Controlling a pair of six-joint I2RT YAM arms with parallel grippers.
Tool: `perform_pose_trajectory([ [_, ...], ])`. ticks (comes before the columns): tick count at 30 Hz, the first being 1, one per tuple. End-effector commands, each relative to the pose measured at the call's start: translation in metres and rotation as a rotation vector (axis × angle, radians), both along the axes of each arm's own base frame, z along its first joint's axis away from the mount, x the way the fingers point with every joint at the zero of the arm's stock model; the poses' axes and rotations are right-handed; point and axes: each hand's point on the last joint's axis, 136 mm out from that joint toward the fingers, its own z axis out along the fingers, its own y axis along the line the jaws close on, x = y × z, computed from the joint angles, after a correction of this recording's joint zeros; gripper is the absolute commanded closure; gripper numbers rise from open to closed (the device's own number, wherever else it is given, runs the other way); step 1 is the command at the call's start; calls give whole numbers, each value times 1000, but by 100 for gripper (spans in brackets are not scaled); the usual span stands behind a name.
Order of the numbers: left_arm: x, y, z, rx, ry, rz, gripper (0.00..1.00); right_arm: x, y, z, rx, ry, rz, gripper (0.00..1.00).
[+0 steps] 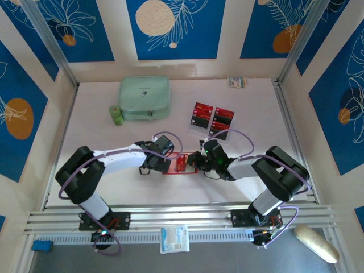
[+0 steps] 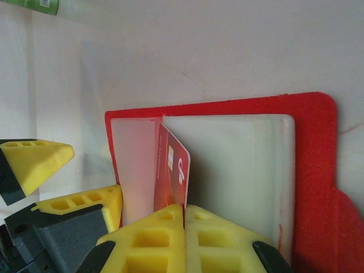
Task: Put the credit cards into the card holder
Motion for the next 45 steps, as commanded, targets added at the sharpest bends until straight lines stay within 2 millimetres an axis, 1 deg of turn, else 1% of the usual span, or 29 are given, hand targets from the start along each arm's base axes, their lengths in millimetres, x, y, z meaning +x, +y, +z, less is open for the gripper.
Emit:
perform_pose_trajectory([
  [1, -7, 4, -11, 27, 24, 1, 0, -8, -1, -12, -9, 65, 28, 100],
  [7, -7, 4, -11, 24, 23, 1, 0, -7, 4, -17, -6, 101, 63, 100],
  [12, -6, 4, -10, 22, 22, 1, 0, -6, 12, -18, -4, 119, 95, 100],
  [17, -6, 3, -9, 19, 18, 1, 0, -10, 20, -24, -19, 150, 136, 100],
  [18, -5, 2, -8, 15, 14, 0, 0, -10, 21, -24, -20, 153, 146, 98],
  [21, -2, 1, 0, 8, 4, -2, 0, -11, 20, -18, -29, 153, 174, 72],
  [22, 0, -1, 4, 2, -4, -2, 0, -12, 19, -13, -37, 146, 185, 66],
  [23, 1, -1, 9, -4, -12, -2, 0, -11, 17, -7, -47, 134, 193, 62],
  [24, 3, -2, 13, -11, -18, 0, 0, -11, 15, -2, -63, 122, 201, 59],
  [26, 6, -3, 22, -34, -31, 6, 0, -11, 9, 8, -107, 105, 208, 58],
  [28, 9, -2, 26, -51, -38, 15, 0, -10, 4, 15, -141, 92, 213, 58],
  [31, 11, 0, 30, -71, -41, 30, 0, -8, 4, 22, -169, 78, 232, 59],
  [33, 11, 3, 28, -71, -39, 39, 0, -5, 7, 26, -174, 70, 246, 62],
  [35, 10, 7, 26, -67, -37, 49, 0, -3, 12, 27, -183, 66, 262, 67],
  [39, 7, 15, 17, -56, -27, 65, 0, -1, 22, 24, -205, 66, 283, 79],
  [45, 5, 23, 5, -38, -12, 78, 0, 0, 31, 13, -225, 82, 297, 89],
])
